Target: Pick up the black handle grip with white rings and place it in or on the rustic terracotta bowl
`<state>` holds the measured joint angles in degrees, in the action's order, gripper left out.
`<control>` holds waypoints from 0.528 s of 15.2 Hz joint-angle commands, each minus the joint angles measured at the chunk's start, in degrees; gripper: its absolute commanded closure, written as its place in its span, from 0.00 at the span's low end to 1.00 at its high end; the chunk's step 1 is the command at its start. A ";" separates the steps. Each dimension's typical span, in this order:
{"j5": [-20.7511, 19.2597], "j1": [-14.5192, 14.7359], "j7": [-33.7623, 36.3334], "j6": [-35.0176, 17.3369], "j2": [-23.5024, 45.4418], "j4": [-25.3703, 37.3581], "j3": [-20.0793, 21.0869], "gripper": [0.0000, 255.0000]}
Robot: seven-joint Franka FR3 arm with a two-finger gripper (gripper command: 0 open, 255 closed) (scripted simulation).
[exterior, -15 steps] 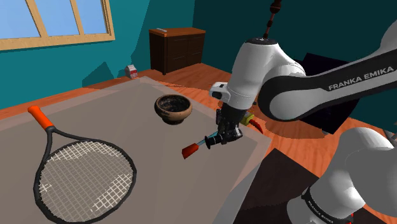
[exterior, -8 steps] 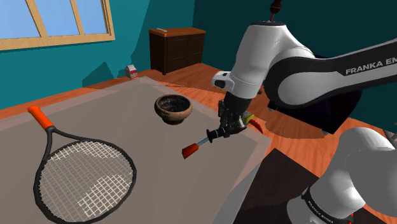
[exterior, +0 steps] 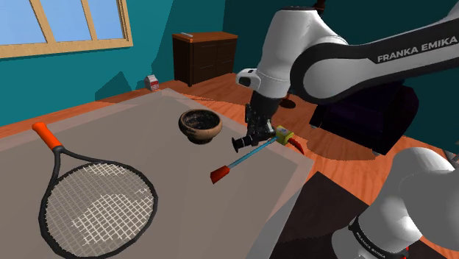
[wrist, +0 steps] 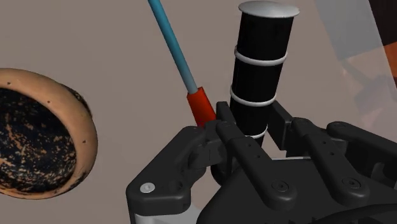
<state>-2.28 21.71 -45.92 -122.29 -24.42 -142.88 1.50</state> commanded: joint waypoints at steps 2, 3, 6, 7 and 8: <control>-0.54 -0.89 -1.77 -0.86 6.88 6.08 -1.29 1.00; -0.62 -1.12 -2.32 -0.96 9.05 8.18 -1.66 1.00; -0.65 -1.77 -3.97 -0.82 15.46 14.79 -2.67 1.00; -0.59 -1.97 -4.51 -0.64 17.58 17.12 -2.98 1.00; -0.51 -2.17 -5.06 -0.39 19.69 19.50 -3.26 1.00</control>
<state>-2.86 19.74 -50.40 -122.89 -7.19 -126.08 -1.46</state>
